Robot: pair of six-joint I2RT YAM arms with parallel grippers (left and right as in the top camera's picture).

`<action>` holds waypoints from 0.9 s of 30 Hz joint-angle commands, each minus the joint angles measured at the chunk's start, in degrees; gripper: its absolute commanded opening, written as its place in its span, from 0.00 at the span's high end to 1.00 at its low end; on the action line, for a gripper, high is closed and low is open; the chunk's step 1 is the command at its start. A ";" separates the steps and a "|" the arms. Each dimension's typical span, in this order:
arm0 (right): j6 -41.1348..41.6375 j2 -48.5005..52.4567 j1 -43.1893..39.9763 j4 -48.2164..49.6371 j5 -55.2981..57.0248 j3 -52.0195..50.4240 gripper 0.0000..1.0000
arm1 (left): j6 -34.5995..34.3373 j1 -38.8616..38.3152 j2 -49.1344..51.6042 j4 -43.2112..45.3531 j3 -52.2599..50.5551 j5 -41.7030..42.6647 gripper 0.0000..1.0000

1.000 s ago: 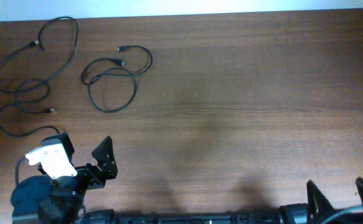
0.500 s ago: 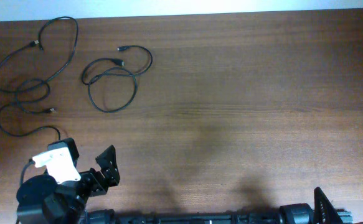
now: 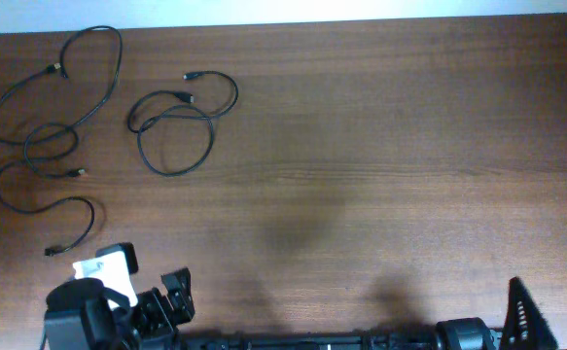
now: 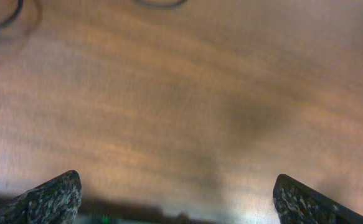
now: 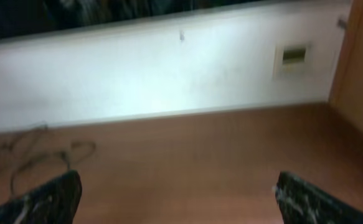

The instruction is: Untangle cables

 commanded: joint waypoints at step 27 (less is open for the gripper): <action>-0.37 -16.98 -5.03 49.44 -0.57 -60.83 0.01 | 1.09 -0.26 -0.55 -4.94 0.15 0.42 0.01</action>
